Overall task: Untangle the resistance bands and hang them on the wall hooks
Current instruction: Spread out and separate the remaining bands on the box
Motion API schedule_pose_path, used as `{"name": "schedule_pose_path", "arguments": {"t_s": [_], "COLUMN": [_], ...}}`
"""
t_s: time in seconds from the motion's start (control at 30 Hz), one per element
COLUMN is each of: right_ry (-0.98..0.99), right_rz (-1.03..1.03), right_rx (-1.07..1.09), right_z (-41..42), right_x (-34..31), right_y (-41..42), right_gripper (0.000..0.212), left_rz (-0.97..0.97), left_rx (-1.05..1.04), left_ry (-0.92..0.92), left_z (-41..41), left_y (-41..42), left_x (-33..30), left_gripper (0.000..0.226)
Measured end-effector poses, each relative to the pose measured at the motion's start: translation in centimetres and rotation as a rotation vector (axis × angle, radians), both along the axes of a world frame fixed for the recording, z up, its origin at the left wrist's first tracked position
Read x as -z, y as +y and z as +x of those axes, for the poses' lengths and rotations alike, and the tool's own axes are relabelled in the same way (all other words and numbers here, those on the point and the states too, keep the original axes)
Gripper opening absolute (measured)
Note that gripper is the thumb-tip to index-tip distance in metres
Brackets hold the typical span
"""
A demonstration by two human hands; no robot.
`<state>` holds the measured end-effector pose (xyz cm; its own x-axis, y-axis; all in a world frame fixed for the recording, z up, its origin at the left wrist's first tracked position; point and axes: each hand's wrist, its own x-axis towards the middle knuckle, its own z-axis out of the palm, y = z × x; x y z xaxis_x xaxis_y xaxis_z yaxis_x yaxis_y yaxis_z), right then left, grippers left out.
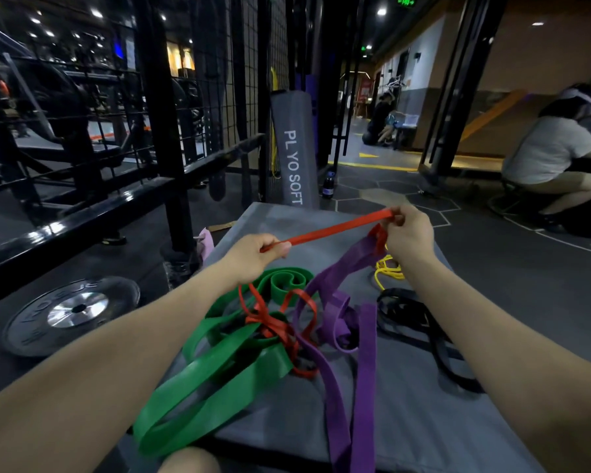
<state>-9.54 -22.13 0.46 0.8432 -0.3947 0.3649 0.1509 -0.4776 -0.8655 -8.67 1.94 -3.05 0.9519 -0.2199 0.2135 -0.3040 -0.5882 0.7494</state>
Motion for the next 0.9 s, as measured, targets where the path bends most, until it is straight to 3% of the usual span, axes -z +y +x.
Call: {"name": "schedule_pose_path", "arguments": {"t_s": [0.27, 0.47, 0.6, 0.7, 0.9], "right_ry": [-0.145, -0.255, -0.213, -0.116, -0.069], "right_rz": [0.034, -0.015, -0.01, 0.015, -0.207], "right_rx": [-0.088, -0.124, -0.161, -0.204, -0.154], "right_z": [0.0, 0.6, 0.6, 0.7, 0.2], "right_x": [-2.3, -5.7, -6.1, -5.1, -4.2], "right_y": [0.2, 0.2, 0.5, 0.6, 1.0], "right_gripper": [0.034, 0.02, 0.021, 0.021, 0.028], "left_rz": [-0.218, -0.458, -0.578, -0.567, -0.394], "left_rx": [0.02, -0.055, -0.117, -0.126, -0.231], "left_ry": [-0.046, -0.093, -0.132, -0.176, -0.243], "left_z": [0.8, 2.0, 2.4, 2.5, 2.5], "left_y": [0.0, -1.2, -1.6, -1.3, -0.7], "left_x": [-1.2, -5.2, -8.4, -10.4, -11.1], "left_gripper": [0.021, 0.025, 0.028, 0.027, 0.03]}}
